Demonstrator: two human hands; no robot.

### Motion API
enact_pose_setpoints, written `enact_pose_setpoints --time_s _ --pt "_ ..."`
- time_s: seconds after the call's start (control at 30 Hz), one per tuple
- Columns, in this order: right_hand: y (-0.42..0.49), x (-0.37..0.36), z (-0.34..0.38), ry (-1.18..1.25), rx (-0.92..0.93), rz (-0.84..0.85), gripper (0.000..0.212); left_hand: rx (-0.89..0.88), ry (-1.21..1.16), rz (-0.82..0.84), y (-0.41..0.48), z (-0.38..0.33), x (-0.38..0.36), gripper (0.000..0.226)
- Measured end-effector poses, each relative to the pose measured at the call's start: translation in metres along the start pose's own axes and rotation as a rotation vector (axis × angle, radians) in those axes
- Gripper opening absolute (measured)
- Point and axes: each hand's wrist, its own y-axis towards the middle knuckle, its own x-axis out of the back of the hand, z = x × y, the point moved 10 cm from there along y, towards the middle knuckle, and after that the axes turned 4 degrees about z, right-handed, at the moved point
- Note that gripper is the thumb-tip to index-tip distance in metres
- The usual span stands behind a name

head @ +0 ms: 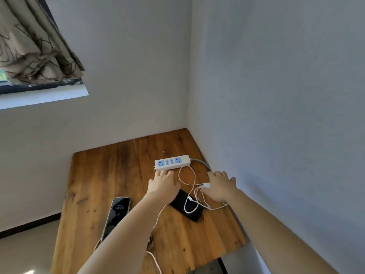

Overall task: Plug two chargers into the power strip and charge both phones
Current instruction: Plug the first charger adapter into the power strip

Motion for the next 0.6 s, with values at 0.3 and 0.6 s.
enact_pose_setpoints --time_s 0.3,0.6 --pt "0.083 -0.078 -0.029 0.175 -0.16 0.159 0.049 -0.051 0.025 0.287 0.085 0.009 -0.109 0.05" --pt "0.137 -0.101 -0.045 0.103 -0.218 0.019 0.055 -0.061 0.054 0.402 0.121 0.015 -0.181 0.056"
